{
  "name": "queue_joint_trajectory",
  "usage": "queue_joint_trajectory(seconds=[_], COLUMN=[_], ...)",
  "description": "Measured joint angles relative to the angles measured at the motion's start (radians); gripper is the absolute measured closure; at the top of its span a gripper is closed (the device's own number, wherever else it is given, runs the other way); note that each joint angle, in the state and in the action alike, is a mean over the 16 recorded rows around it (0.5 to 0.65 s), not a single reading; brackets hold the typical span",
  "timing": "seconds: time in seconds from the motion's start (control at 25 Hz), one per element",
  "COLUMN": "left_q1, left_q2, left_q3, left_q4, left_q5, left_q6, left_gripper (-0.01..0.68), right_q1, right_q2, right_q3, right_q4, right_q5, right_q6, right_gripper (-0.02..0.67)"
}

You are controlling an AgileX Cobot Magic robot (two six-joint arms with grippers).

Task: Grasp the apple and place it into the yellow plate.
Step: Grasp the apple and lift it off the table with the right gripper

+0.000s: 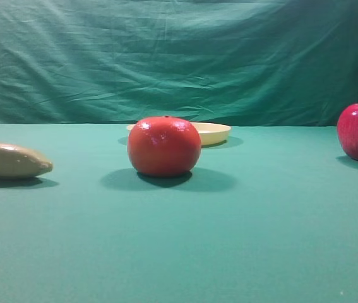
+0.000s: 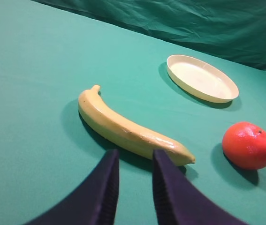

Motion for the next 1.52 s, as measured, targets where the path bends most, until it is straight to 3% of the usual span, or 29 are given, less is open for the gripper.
queue_joint_trajectory(seconds=[0.48, 0.88, 1.2, 1.52], left_q1=[0.000, 0.000, 0.000, 0.000], left_q2=[0.000, 0.000, 0.000, 0.000], left_q3=[0.000, 0.000, 0.000, 0.000], left_q4=[0.000, 0.000, 0.000, 0.000], left_q5=[0.000, 0.000, 0.000, 0.000], left_q6=[0.000, 0.000, 0.000, 0.000], left_gripper=[0.516, 0.516, 0.516, 0.516], right_q1=[0.000, 0.000, 0.000, 0.000], right_q2=[0.000, 0.007, 0.155, 0.515], right_q3=[0.000, -0.006, -0.113, -0.345], right_q4=[0.320, 0.485, 0.514, 0.482], right_q5=[-0.144, -0.219, -0.156, -0.057], right_q6=[0.019, -0.012, -0.210, -0.475], right_gripper=[0.649, 0.649, 0.649, 0.649])
